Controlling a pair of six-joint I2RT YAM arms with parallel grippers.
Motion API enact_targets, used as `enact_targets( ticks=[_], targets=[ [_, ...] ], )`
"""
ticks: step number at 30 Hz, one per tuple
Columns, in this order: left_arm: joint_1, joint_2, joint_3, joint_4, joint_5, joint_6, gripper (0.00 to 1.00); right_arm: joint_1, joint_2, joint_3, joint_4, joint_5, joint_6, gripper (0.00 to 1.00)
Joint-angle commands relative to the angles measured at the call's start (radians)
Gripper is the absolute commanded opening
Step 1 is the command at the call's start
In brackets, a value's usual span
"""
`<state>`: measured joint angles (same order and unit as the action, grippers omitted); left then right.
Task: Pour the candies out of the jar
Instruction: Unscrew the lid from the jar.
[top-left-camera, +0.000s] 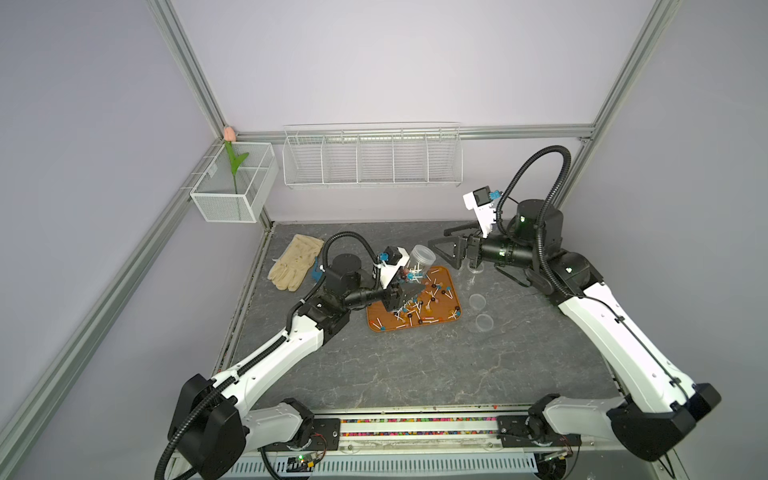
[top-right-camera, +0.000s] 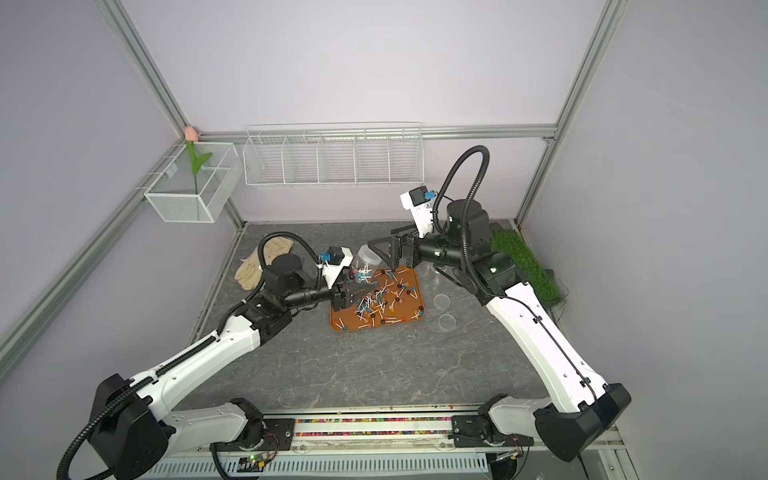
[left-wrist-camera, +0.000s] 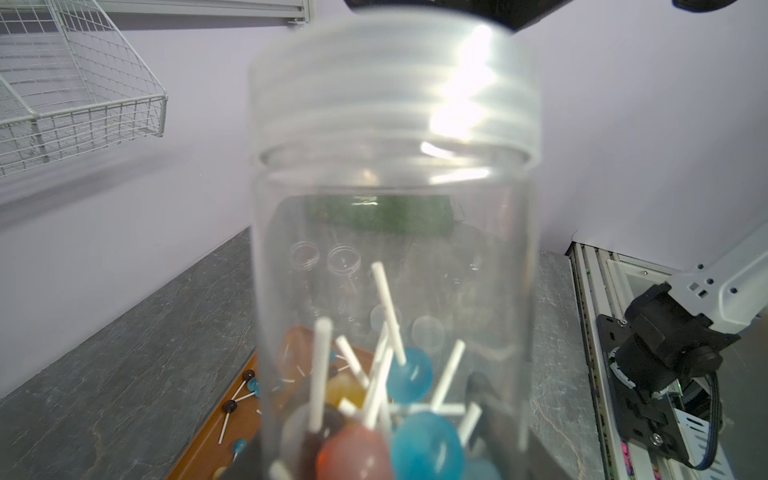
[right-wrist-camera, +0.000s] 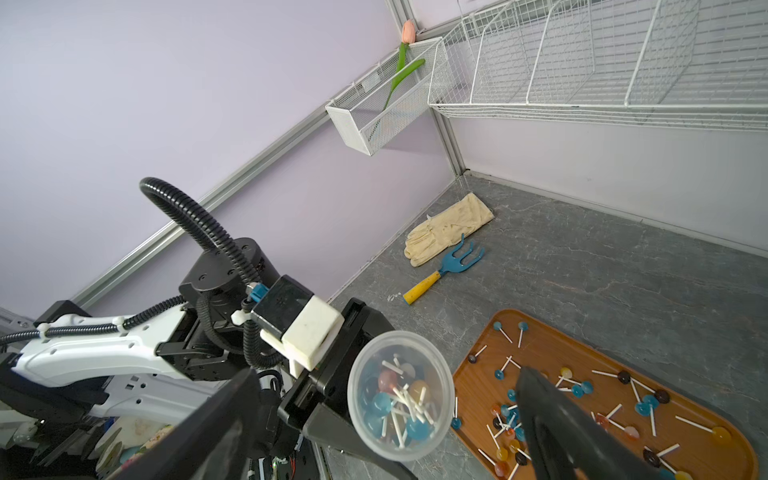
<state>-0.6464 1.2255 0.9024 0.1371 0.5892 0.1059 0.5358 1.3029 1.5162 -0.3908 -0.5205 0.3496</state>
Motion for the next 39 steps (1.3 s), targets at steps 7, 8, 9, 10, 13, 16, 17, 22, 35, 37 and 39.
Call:
enact_targets(
  ticks=[7,8,9,10,13,16,17,22,35,37,39],
  targets=[
    [0.001,-0.028,-0.01,0.036,-0.039,0.0,0.48,0.07,0.056,-0.01,0.006,0.129,0.079,0.92],
    [0.001,-0.025,-0.01,0.037,-0.038,-0.001,0.48,0.078,0.063,-0.01,0.007,0.136,0.083,0.91],
    [0.001,-0.023,-0.009,0.039,-0.038,0.0,0.48,0.086,0.068,-0.008,0.011,0.142,0.085,0.91],
    [0.001,-0.022,-0.007,0.039,-0.037,-0.002,0.48,0.094,0.074,-0.006,0.015,0.144,0.087,0.91],
    [0.001,-0.018,-0.007,0.04,-0.038,0.0,0.48,0.106,0.094,-0.001,0.015,0.154,0.091,0.9],
    [0.001,-0.018,-0.01,0.05,-0.036,-0.002,0.48,0.109,0.106,-0.001,0.018,0.168,0.098,0.88],
    [0.001,-0.018,-0.011,0.051,-0.032,-0.005,0.48,0.112,0.11,-0.003,0.023,0.171,0.102,0.86],
    [0.001,-0.025,-0.015,0.048,-0.031,-0.003,0.48,0.114,0.113,-0.005,0.044,0.182,0.106,0.72],
    [0.001,-0.031,-0.02,0.057,-0.031,-0.011,0.48,0.125,0.12,-0.004,0.043,0.154,0.096,0.52],
    [0.001,-0.032,-0.02,0.058,-0.031,-0.013,0.48,0.126,0.12,-0.005,0.04,0.154,0.092,0.52],
    [0.001,-0.034,-0.02,0.055,-0.031,-0.015,0.48,0.128,0.122,-0.007,0.04,0.151,0.088,0.51]
  ],
)
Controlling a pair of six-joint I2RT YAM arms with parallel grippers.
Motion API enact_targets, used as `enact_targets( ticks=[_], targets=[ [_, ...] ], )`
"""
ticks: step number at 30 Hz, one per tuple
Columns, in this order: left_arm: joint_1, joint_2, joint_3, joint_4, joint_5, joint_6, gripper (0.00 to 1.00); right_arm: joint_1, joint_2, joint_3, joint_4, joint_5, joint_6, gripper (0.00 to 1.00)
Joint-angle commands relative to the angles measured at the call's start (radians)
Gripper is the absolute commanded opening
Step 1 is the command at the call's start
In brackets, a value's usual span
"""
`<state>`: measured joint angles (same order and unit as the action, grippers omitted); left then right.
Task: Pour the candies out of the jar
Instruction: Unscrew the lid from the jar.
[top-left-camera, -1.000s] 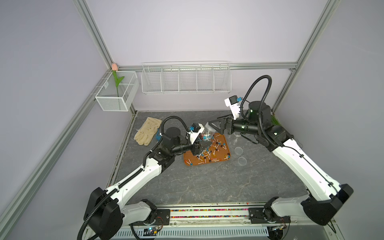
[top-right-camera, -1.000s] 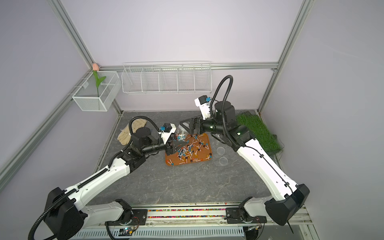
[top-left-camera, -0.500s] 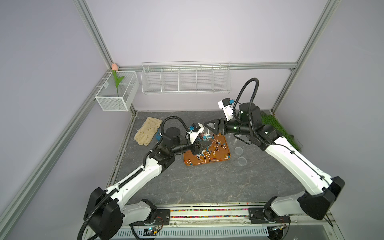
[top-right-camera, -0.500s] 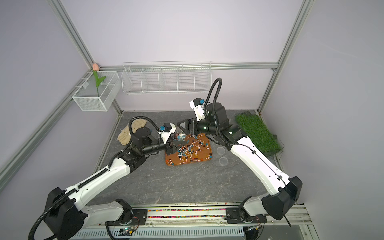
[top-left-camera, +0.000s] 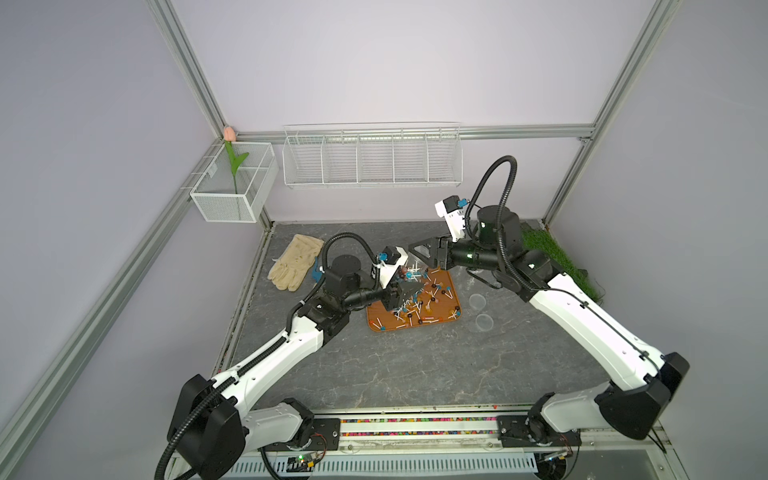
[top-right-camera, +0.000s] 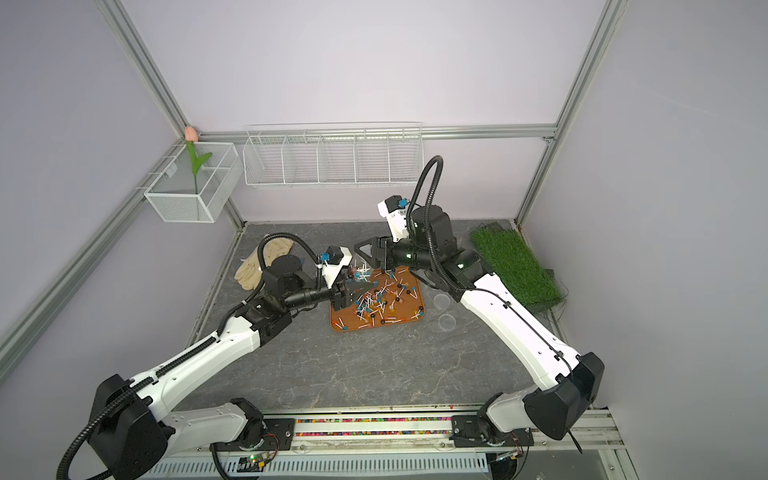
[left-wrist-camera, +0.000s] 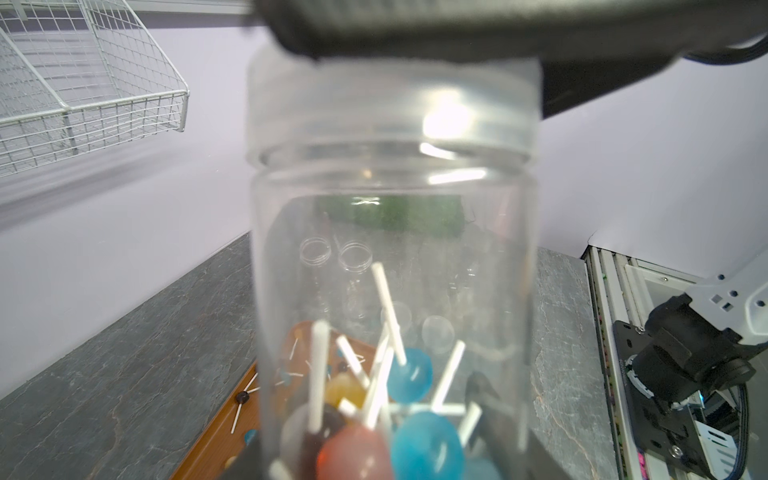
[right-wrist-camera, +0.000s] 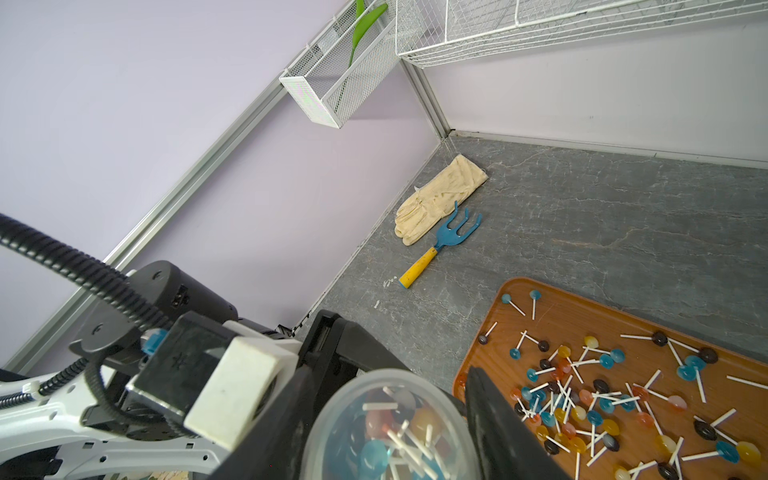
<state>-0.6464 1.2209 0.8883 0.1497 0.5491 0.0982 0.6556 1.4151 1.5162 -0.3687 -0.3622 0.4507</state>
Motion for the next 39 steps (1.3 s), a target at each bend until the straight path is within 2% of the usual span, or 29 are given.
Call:
enact_targets(
  ticks=[1,5,8,15,21,25,32,36,39],
  targets=[
    [0.001,-0.031,-0.008,0.045,0.007,-0.007,0.48,0.01,0.01,-0.007,0.016,-0.008,-0.016,0.51],
    [0.001,-0.038,-0.015,0.064,0.009,-0.018,0.48,0.012,0.015,-0.012,0.016,-0.029,-0.049,0.5],
    [0.001,-0.036,-0.013,0.079,0.041,-0.033,0.49,0.007,0.022,0.003,0.004,-0.094,-0.131,0.47],
    [0.001,-0.037,0.007,0.09,0.155,-0.079,0.49,-0.061,0.043,0.093,0.014,-0.427,-0.3,0.46],
    [0.001,-0.035,0.019,0.106,0.229,-0.116,0.49,-0.086,0.089,0.188,-0.122,-0.634,-0.487,0.46],
    [0.001,-0.037,0.016,0.102,0.232,-0.117,0.49,-0.087,0.11,0.219,-0.198,-0.651,-0.554,0.47],
    [0.001,-0.04,0.015,0.105,0.223,-0.116,0.49,-0.086,0.113,0.216,-0.2,-0.628,-0.548,0.49],
    [0.001,-0.045,0.005,0.115,0.211,-0.111,0.49,-0.085,0.112,0.217,-0.199,-0.61,-0.537,0.59],
    [0.001,-0.045,-0.003,0.12,0.207,-0.113,0.49,-0.086,0.104,0.217,-0.193,-0.597,-0.525,0.72]
  ],
)
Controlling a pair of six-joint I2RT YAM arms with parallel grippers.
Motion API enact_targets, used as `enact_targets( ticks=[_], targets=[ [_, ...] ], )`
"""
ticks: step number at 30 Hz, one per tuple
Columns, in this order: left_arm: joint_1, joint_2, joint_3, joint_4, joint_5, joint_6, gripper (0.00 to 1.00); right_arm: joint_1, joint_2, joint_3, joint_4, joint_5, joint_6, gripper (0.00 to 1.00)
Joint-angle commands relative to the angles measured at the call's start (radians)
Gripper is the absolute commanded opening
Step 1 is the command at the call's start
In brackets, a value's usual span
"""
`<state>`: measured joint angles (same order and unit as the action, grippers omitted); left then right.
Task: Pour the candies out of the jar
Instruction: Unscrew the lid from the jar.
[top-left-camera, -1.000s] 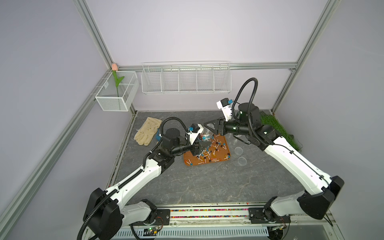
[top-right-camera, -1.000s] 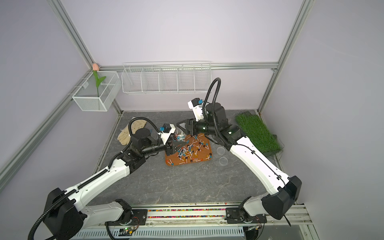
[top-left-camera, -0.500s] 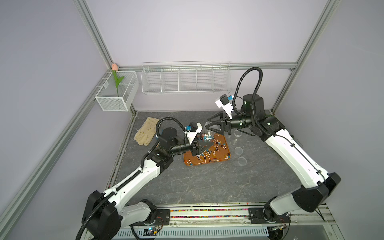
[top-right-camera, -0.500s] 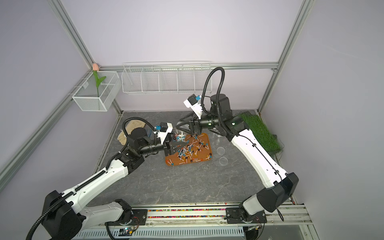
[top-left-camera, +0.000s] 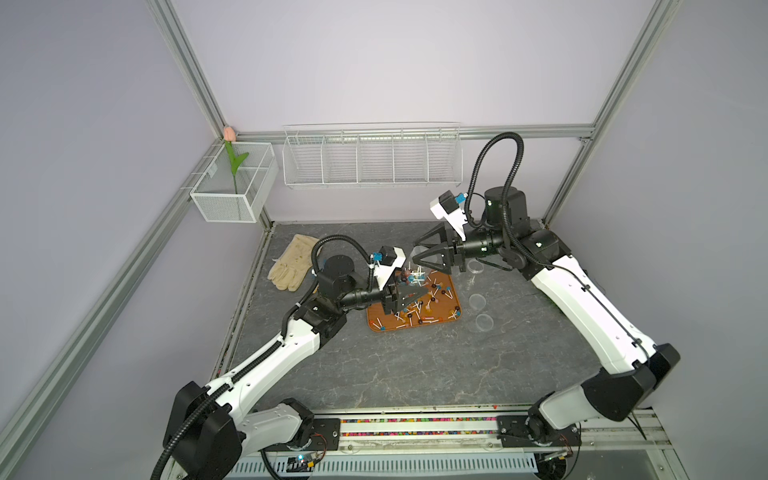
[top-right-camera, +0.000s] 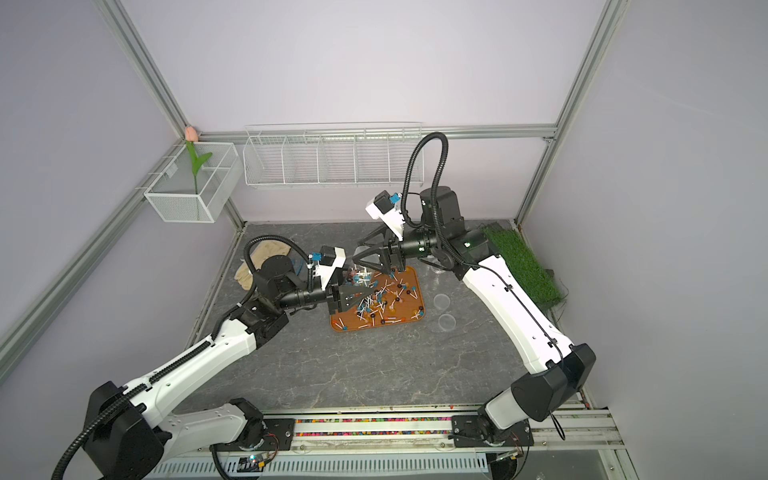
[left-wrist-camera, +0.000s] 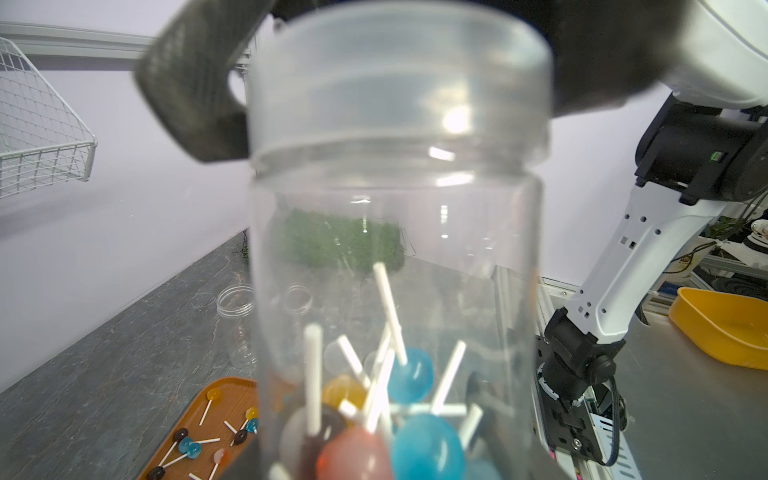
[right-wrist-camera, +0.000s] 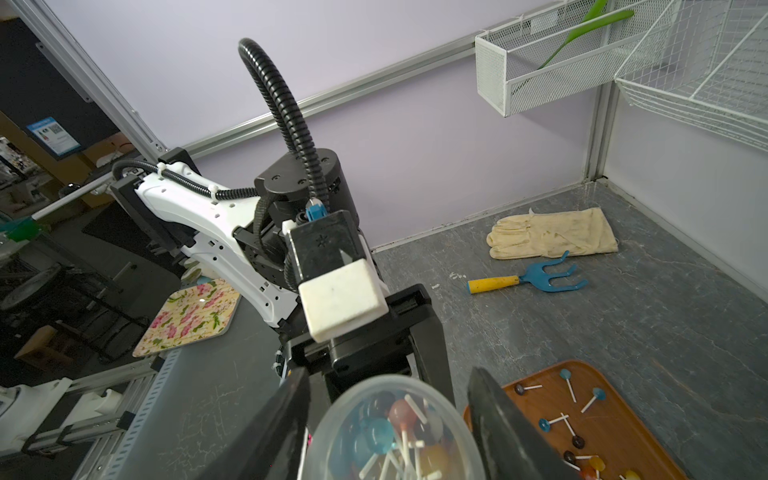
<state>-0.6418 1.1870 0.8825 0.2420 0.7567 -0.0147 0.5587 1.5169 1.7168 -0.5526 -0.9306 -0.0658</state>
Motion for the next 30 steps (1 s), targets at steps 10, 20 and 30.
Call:
enact_targets(
  ticks=[10,20,30],
  targets=[
    [-0.004,-0.009,-0.019,0.077,-0.08,-0.008,0.49,0.018,-0.057,-0.022,0.135,0.117,0.206,0.99],
    [-0.004,0.006,-0.022,0.056,-0.165,0.035,0.49,0.069,-0.106,-0.051,0.067,0.52,0.418,0.97],
    [-0.004,0.003,-0.02,0.033,-0.183,0.05,0.5,0.134,-0.097,-0.074,0.043,0.627,0.444,0.94]
  ],
)
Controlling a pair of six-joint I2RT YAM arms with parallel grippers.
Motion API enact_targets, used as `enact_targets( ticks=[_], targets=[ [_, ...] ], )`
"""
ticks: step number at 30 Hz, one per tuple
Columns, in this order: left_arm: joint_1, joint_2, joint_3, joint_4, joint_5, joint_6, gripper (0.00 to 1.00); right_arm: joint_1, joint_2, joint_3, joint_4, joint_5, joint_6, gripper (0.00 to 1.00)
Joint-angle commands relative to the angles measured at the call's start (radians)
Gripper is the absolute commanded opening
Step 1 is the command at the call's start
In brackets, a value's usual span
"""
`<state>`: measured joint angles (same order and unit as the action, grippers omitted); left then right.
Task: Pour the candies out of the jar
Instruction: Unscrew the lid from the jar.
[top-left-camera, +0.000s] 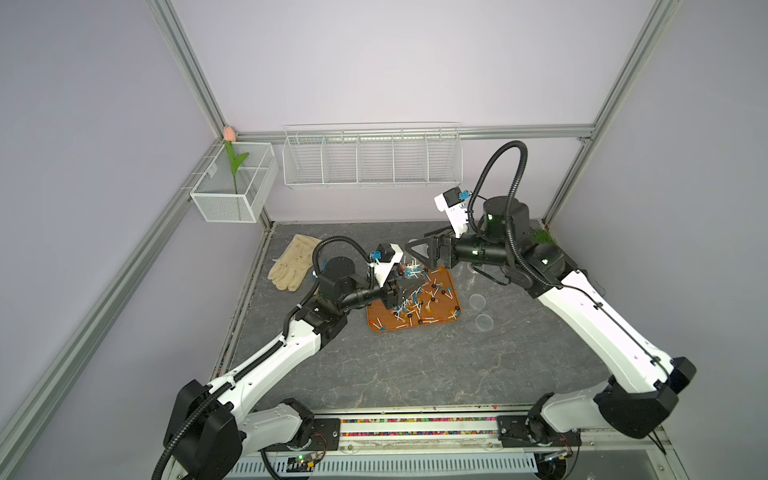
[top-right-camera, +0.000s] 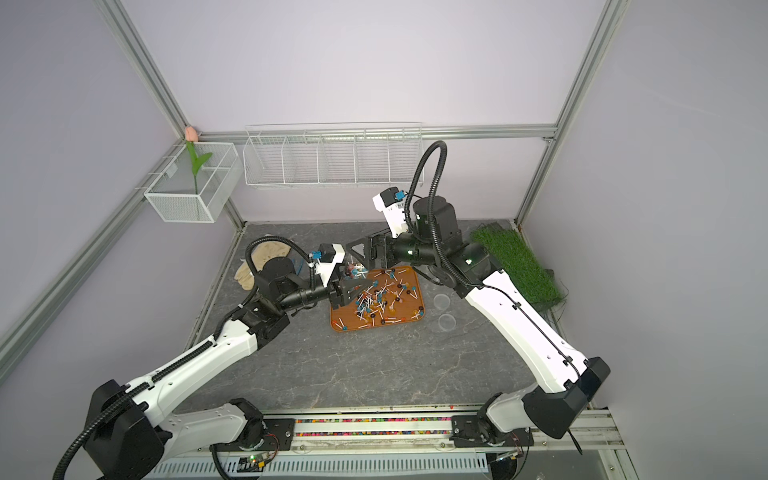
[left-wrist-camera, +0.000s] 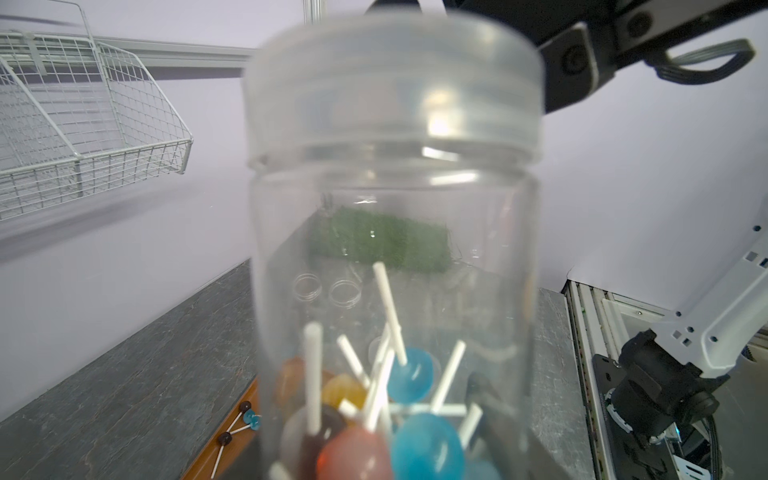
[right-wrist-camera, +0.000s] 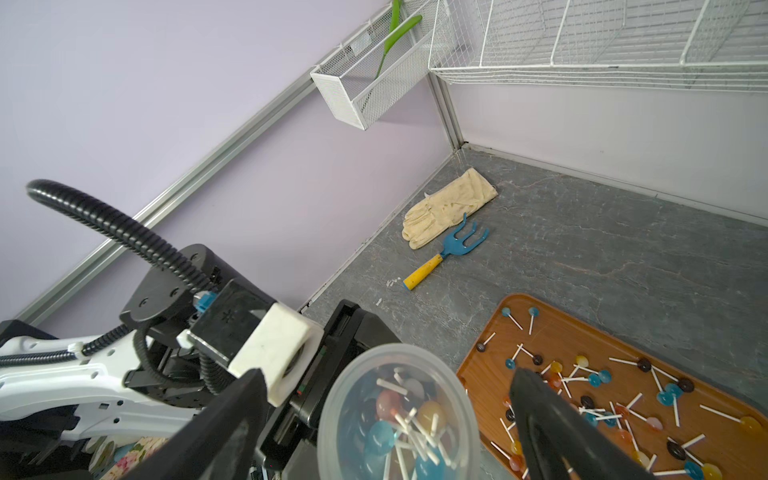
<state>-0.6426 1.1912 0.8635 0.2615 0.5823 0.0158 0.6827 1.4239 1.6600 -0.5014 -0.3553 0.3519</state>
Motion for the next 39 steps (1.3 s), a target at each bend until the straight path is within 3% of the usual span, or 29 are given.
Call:
enact_targets(
  ticks=[1,7,14,19,26,31,36,39],
  targets=[
    [-0.003,-0.001,0.0,0.013,-0.009,0.019,0.5,0.012,-0.001,-0.016,-0.008,0.051,0.025,0.93],
    [-0.003,-0.002,-0.001,0.01,-0.005,0.019,0.5,0.025,0.02,-0.009,-0.008,0.04,0.011,0.78],
    [-0.004,-0.007,-0.001,0.004,-0.009,0.021,0.5,0.035,0.037,0.001,-0.02,0.033,-0.008,0.71],
    [-0.003,-0.008,-0.001,0.004,-0.006,0.019,0.5,0.034,0.037,0.002,-0.018,0.032,-0.023,0.55],
    [-0.002,-0.016,-0.001,-0.004,0.002,0.018,0.5,0.025,0.044,0.026,-0.01,-0.009,-0.055,0.48],
    [-0.003,-0.024,0.008,-0.012,0.055,0.01,0.5,-0.005,0.04,0.035,0.03,-0.155,-0.175,0.47],
    [-0.003,-0.029,0.039,-0.062,0.139,0.006,0.5,-0.054,0.032,0.032,0.083,-0.566,-0.401,0.48],
    [-0.003,-0.029,0.045,-0.066,0.179,-0.009,0.5,-0.054,0.043,0.066,0.035,-0.685,-0.489,0.49]
  ],
)
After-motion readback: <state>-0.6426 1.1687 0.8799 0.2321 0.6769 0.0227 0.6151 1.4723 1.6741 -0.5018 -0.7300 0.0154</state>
